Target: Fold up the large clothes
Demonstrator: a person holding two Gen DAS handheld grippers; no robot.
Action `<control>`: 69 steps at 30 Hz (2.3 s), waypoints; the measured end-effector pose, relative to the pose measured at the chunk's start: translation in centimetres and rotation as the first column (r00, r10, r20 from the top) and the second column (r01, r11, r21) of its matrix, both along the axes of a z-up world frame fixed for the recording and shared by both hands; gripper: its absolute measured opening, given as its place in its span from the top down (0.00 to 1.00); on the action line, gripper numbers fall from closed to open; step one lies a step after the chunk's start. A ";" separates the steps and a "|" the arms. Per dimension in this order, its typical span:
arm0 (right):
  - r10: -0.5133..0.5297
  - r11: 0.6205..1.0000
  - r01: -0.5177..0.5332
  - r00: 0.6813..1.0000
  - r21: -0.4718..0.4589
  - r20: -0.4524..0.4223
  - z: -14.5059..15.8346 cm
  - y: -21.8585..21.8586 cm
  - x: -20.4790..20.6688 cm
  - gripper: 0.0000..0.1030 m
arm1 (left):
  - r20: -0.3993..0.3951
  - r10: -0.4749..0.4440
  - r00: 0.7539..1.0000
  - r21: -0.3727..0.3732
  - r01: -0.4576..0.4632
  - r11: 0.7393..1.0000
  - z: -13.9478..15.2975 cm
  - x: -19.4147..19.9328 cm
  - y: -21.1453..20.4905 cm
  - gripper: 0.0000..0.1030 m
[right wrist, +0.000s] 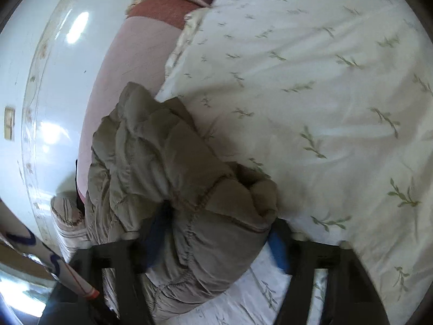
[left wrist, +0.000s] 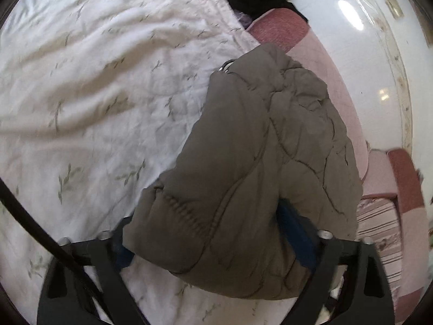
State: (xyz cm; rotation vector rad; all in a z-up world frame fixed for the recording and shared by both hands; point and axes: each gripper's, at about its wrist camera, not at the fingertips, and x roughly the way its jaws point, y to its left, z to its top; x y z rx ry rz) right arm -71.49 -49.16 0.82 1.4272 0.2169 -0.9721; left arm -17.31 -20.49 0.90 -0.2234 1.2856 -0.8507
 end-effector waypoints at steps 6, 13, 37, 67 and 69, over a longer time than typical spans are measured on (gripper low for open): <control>0.051 0.976 -0.114 0.948 -0.186 -0.314 5.0 0.6 2.6 0.69 | 0.314 -0.056 0.948 0.122 0.018 0.992 3.7 -2.8 -1.3 0.52; 0.020 0.911 -0.222 0.866 -0.348 -0.500 9.1 2.6 5.0 0.72 | 0.523 -0.107 0.846 0.187 0.008 0.982 6.1 -5.2 -1.9 0.55; 0.004 0.845 -0.241 0.896 -0.478 -0.444 16.5 14.2 1.3 0.74 | 0.599 -0.059 0.799 0.106 -0.006 0.994 13.4 -11.1 8.5 0.57; -0.010 0.857 -0.200 0.915 -0.475 -0.404 13.6 20.5 -5.1 0.51 | 0.643 -0.029 0.766 0.195 -0.127 0.972 11.9 -16.0 14.2 0.23; 0.055 0.826 -0.276 0.907 -0.491 -0.418 14.3 20.5 -2.6 0.52 | 0.659 -0.066 0.750 0.202 -0.092 0.975 12.2 -17.0 12.2 0.23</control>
